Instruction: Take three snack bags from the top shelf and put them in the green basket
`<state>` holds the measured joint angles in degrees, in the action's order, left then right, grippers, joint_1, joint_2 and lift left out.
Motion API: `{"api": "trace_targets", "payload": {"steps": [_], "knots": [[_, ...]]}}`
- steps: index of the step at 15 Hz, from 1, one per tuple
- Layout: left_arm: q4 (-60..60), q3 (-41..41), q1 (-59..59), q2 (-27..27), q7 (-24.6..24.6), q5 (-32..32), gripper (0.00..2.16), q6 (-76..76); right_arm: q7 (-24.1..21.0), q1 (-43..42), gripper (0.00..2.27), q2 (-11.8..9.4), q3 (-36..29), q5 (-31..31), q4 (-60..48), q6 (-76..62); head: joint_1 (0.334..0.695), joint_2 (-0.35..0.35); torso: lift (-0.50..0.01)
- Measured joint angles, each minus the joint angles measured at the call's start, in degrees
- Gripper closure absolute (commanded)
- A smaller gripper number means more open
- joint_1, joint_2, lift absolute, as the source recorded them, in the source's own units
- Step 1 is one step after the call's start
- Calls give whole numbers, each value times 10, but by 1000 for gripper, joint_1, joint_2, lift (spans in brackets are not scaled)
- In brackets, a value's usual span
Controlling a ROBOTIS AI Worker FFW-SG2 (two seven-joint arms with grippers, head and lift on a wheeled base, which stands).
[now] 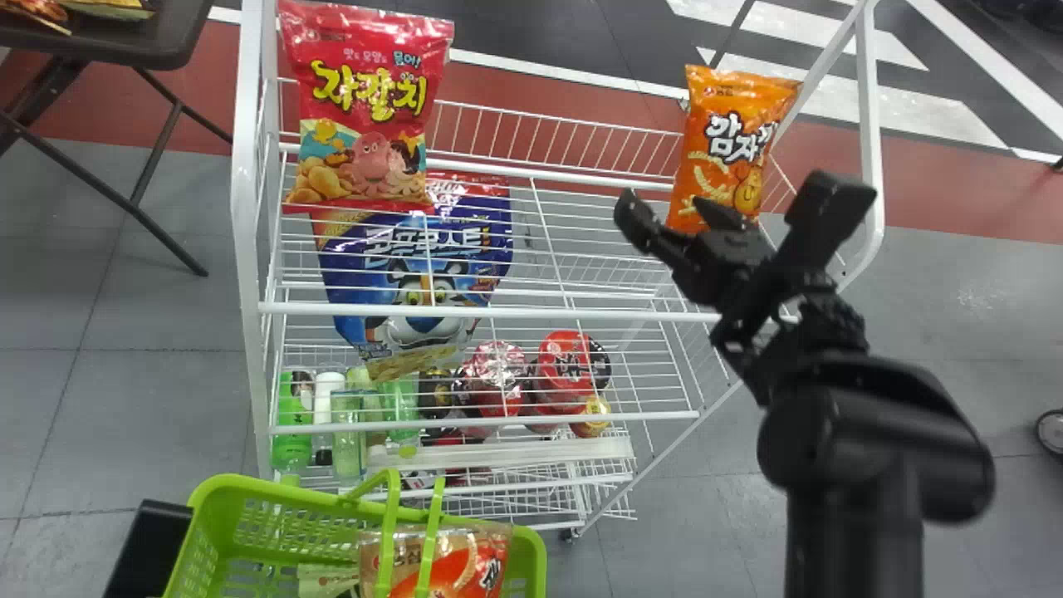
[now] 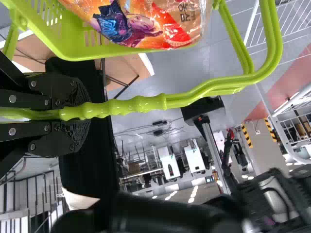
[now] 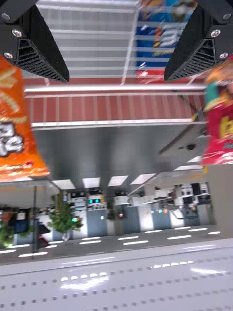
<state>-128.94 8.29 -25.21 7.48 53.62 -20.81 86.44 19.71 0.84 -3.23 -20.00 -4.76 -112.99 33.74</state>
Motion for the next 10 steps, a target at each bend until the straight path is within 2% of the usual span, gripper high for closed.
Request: {"api": "trace_targets", "payload": {"steps": [2,4,7,10], "knots": [[0,-3,2,1,0,0,1997,0,-18,-72,90,-4,-14,31,83,-20,695,-350,-44],[2,-9,5,3,0,-1,1997,1,-38,-125,90,-17,-34,49,163,-59,695,-350,-44],[4,-15,14,8,2,-5,1997,2,-75,-163,90,-59,-45,55,255,-110,695,-350,-44],[7,-17,21,9,2,-7,1997,2,-81,-201,90,-99,-44,58,354,-156,695,-350,-44]]}}
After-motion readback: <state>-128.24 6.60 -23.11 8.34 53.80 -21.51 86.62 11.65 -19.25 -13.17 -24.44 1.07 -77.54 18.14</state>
